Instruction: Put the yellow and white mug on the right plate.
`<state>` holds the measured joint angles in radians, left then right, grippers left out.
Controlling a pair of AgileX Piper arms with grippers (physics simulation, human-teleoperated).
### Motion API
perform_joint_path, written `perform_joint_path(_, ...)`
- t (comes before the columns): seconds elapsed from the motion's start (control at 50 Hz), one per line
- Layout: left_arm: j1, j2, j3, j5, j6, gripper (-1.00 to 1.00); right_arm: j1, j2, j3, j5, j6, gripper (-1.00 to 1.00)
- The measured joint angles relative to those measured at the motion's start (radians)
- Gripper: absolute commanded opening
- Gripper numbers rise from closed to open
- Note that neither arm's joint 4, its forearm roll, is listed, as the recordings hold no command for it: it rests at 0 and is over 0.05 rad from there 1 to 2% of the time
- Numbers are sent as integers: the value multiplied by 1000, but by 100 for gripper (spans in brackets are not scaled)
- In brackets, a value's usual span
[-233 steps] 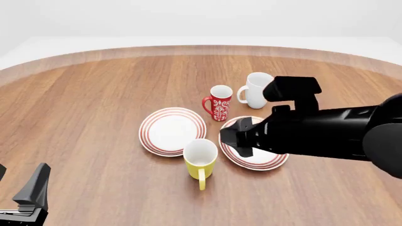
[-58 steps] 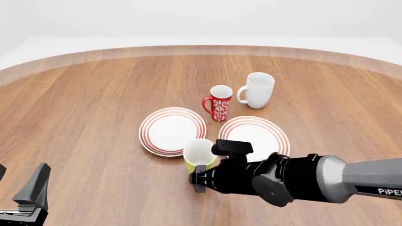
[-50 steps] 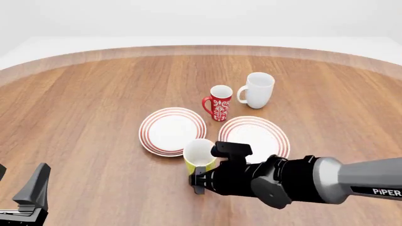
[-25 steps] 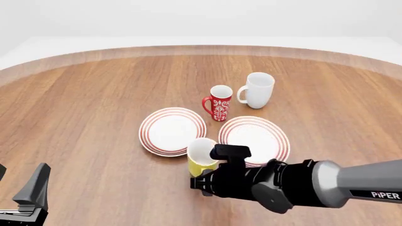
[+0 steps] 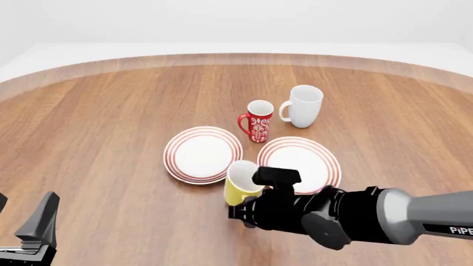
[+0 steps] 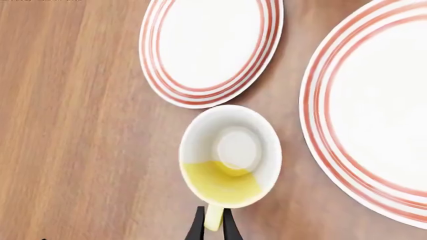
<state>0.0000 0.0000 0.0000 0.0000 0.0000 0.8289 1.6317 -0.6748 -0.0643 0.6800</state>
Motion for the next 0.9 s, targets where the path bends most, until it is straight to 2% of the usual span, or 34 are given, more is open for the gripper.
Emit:
perform_joint_path(0.54,0,0,0,0,0,100,-67,-116,-18,118,-76,-100)
perform_joint_path(0.9,0,0,0,0,0,100,-142,-177,-43,190,-145,-100)
